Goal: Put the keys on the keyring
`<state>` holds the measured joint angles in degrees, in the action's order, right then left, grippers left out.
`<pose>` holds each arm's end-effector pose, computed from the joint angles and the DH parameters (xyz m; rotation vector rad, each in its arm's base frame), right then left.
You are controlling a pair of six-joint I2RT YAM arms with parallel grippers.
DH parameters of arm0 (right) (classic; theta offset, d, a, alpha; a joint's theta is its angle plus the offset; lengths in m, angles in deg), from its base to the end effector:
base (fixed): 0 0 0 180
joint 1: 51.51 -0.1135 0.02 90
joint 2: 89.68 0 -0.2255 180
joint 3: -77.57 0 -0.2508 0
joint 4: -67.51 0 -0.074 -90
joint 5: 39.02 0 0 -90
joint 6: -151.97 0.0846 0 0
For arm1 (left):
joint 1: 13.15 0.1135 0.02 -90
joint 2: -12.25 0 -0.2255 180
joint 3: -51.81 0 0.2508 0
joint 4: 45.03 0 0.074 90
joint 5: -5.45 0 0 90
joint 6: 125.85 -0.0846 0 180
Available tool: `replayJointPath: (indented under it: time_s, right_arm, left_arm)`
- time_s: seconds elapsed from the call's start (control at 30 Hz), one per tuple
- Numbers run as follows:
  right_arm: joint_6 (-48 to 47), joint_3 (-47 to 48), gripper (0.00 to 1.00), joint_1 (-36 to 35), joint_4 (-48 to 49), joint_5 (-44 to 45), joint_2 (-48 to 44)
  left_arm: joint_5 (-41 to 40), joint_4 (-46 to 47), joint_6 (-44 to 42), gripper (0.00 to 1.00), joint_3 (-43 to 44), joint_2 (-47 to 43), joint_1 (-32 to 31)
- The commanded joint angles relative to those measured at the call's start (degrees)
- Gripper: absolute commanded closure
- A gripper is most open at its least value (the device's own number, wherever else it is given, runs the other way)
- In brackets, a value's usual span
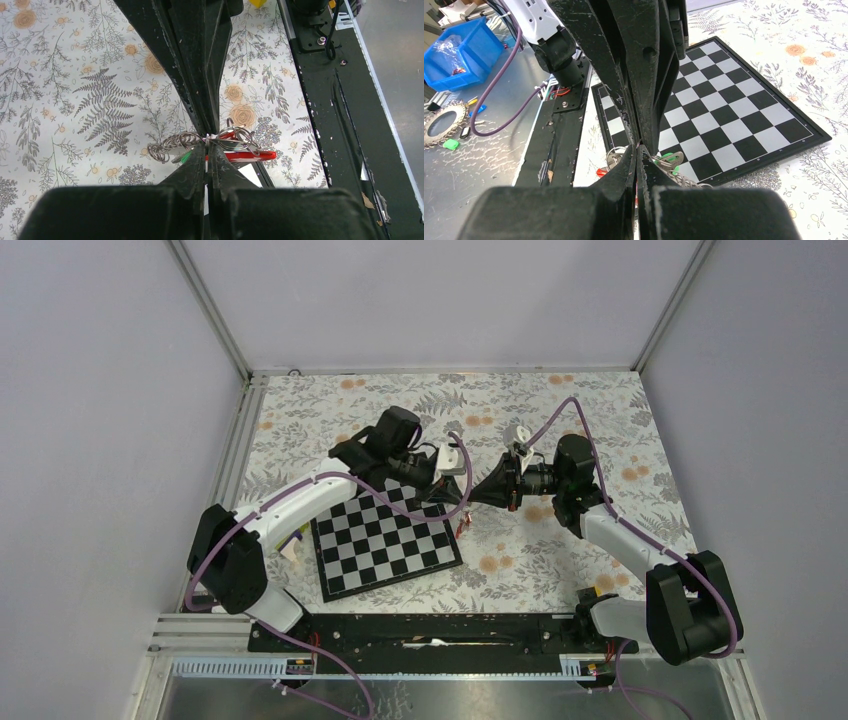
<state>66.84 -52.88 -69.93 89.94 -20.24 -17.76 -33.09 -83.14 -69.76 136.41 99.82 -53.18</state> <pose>0.2434 0.1655 0.2325 -1.1632 1.2733 1.2664 0.2303 -0.2799 0.2425 1.6483 1.4160 -1.0730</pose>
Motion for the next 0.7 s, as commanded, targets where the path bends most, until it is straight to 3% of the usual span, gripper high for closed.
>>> replayJointPath:
  time_s: [0.0,0.1,0.27,0.5,0.67]
  right_arm:
    - [-1.8,0.2,1.00,0.2,0.5,-0.6,-1.2]
    - [-4.4,0.3,0.97,0.2,-2.0,0.3,-1.6]
    - [-13.0,1.0,0.78,0.2,-9.4,3.3,-2.7]
    - [-13.4,0.9,0.54,0.2,-9.7,4.3,-2.4]
    - [-10.8,0.3,0.49,0.1,-6.6,4.1,-1.9]
  left_arm:
    - [0.9,0.1,-1.3,1.00,3.2,0.2,0.4]
    - [-2.1,-3.1,-2.9,1.00,4.6,0.2,0.4]
    - [-8.6,-11.6,-5.6,1.00,9.1,1.5,0.0]
    - [-22.8,-18.9,-5.7,0.99,13.9,2.3,-3.4]
    - [-24.2,-19.6,-2.7,0.99,15.4,2.2,-5.3]
